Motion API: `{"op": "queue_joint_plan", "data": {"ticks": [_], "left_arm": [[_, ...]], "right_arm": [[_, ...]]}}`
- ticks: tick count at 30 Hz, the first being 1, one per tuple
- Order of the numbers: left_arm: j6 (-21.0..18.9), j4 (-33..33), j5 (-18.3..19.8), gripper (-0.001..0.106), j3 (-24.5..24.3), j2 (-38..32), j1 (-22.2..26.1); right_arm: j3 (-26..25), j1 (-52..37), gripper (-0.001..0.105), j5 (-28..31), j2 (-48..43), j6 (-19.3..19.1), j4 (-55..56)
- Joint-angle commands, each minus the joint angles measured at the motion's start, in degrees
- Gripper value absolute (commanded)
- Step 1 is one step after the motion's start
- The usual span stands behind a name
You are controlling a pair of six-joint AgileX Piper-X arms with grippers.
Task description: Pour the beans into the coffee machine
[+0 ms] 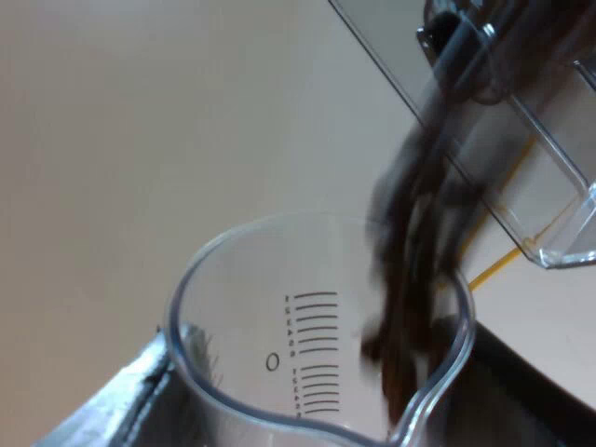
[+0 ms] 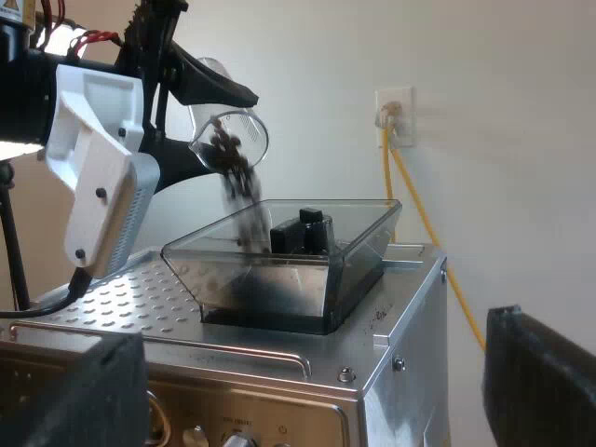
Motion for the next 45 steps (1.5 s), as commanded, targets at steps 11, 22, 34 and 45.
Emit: {"op": "queue_joint_plan", "data": {"ticks": [11, 22, 34, 45], "left_arm": [[2.14, -0.56, -0.21, 0.027, -0.53, -0.35, -0.22], [-0.56, -0.56, -0.21, 0.027, -0.53, -0.35, -0.22], [-20.34, -0.56, -0.21, 0.027, -0.53, -4.18, -0.22], [-51.22, 0.33, -0.75, 0.027, -0.53, -10.59, -0.1]], "right_arm": [[-0.5, 0.09, 0.079, 0.19, -0.4, -0.46, -0.44], [-0.5, 0.09, 0.079, 0.19, -0.4, -0.46, -0.44], [-0.5, 0.09, 0.079, -0.04, -0.4, -0.46, -0.44], [-0.5, 0.09, 0.079, -20.37, -0.4, -0.46, -0.73]]}}
